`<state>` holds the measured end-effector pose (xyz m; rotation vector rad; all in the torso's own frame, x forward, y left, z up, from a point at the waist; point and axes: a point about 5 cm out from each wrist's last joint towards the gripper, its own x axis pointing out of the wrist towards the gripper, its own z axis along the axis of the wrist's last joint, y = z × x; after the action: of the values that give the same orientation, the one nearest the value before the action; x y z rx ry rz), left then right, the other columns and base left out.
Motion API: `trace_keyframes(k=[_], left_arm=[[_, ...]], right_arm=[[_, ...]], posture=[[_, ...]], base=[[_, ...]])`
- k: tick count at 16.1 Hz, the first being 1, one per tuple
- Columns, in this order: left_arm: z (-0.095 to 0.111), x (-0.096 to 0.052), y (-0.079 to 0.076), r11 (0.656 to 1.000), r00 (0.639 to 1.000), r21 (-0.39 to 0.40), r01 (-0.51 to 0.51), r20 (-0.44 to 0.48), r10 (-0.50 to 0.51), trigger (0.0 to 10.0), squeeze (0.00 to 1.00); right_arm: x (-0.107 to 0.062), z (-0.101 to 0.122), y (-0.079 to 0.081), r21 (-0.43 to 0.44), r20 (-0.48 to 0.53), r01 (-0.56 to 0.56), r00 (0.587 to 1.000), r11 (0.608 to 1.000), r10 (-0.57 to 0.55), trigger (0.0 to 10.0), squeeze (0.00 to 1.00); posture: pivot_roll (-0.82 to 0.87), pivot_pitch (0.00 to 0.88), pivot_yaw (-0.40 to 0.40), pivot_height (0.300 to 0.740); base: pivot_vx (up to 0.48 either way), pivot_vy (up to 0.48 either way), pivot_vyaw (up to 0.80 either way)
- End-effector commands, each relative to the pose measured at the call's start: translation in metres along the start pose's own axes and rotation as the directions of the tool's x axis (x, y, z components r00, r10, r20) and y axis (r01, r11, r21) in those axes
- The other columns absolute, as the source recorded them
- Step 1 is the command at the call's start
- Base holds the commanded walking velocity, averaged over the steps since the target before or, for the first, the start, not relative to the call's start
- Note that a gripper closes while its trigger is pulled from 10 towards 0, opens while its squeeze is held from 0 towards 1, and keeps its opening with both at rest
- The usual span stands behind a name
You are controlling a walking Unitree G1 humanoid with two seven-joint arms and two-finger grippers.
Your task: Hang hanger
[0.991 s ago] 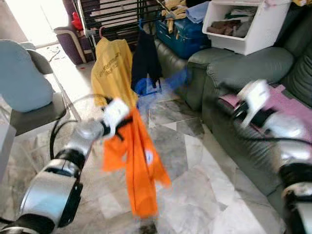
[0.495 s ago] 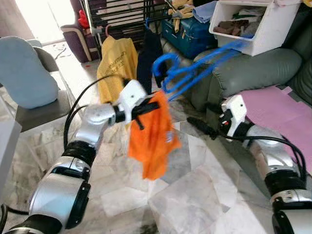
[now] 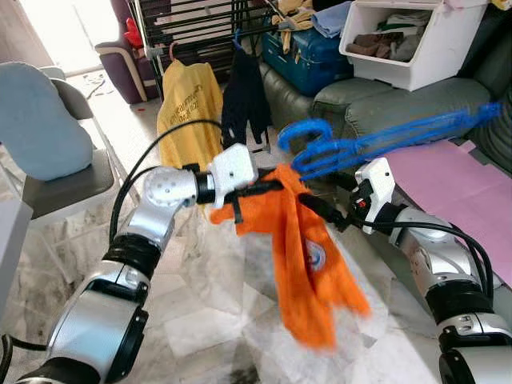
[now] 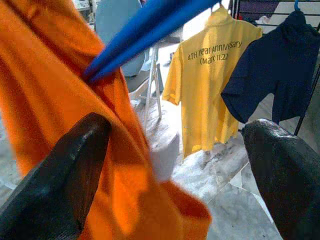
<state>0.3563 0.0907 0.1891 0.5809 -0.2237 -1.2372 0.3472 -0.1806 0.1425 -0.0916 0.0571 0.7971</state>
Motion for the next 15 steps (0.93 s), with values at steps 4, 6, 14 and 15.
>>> trace_keyframes(k=[4, 6, 14, 15], left_arm=[[0.003, -0.004, 0.003, 0.998, 1.0, 0.057, -0.012, 0.001, 0.012, 0.0, 0.0], [-0.003, -0.006, 0.002, 0.996, 0.999, 0.083, -0.018, -0.041, 0.022, 0.0, 0.0], [-0.015, -0.014, -0.001, 0.999, 0.997, 0.053, 0.001, -0.074, 0.003, 0.0, 0.0], [-0.015, -0.015, -0.002, 0.999, 0.998, 0.053, 0.007, -0.07, -0.003, 0.0, 0.0]], right_arm=[[0.005, 0.012, 0.004, 0.004, 0.051, -0.039, 0.998, 0.999, 0.039, 10.0, 0.0], [0.005, 0.017, 0.009, 0.039, 0.096, -0.094, 0.991, 0.995, 0.09, 10.0, 0.0], [-0.017, -0.006, -0.008, -0.059, -0.144, -0.052, 0.989, 0.997, 0.043, 10.0, 0.0], [-0.016, -0.007, -0.006, -0.052, -0.138, -0.058, 0.989, 0.997, 0.051, 10.0, 0.0]], posture=[[-0.16, 0.0, 0.1, 0.74], [-0.16, 0.0, 0.101, 0.74], [-0.16, 0.0, 0.098, 0.74], [-0.16, 0.0, 0.098, 0.74]], base=[[0.0, 0.0, 0.0], [0.0, 0.0, 0.0], [0.0, 0.0, 0.0], [0.0, 0.0, 0.0]])
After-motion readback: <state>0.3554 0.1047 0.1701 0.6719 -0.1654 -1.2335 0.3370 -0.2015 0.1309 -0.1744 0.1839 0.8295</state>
